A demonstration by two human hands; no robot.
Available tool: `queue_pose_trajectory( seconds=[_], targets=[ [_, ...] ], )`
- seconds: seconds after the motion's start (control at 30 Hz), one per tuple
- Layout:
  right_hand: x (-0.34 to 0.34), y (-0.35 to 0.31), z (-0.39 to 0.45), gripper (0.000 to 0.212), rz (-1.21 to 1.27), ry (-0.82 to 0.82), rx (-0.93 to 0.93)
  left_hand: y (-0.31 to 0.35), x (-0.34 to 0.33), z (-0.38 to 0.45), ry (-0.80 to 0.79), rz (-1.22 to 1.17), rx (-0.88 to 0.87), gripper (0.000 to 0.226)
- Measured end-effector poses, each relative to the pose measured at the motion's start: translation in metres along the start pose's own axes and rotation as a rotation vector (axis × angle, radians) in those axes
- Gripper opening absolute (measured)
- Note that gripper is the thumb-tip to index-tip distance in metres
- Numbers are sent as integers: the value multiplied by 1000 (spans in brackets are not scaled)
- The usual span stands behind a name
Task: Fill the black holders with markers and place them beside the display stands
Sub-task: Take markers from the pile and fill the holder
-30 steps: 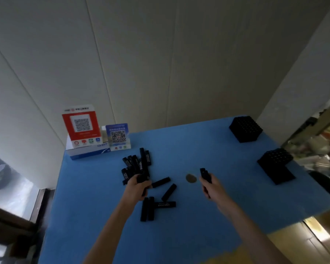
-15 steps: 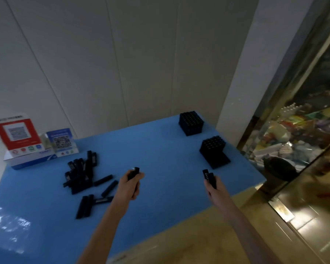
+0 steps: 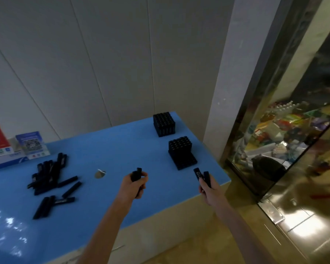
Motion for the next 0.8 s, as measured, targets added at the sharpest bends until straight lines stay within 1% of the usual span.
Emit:
queue_pose_trajectory(
  seconds=[0.07,0.23,0.37,0.43,0.5,0.6,0.8],
  targets=[
    [-2,-1,15,22,-24,-31,16,1,-16,5,-16,12,-2,3],
    [-9,-13,54,15,-42,-96,32,1,-48,27,-12,21,43,9],
    [-17,-16,82,14,-49,-142,-60,6,-66,40,-1,-54,47,15],
    [-22,-17,97,10,-56,-167,-92,7,-72,49,41,-84,64,18],
    [-24,-17,113,7,-46,-178,-113,6,-78,58,92,-81,89,15],
    [-27,-19,130,12,-63,-216,-118,3,-88,67,132,-32,92,11],
    [-52,-41,138,18,-95,-405,-21,12,-119,65,115,24,67,21]
  ],
)
Point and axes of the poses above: each hand's wrist, its own z-axis towards the middle knuckle, its own x-axis out of the back of the hand, y = z × x, the point moved 9 cm from there along z, towards the middle knuckle, and after that the axes turned 13 degrees about y, right-handed, at the moved point
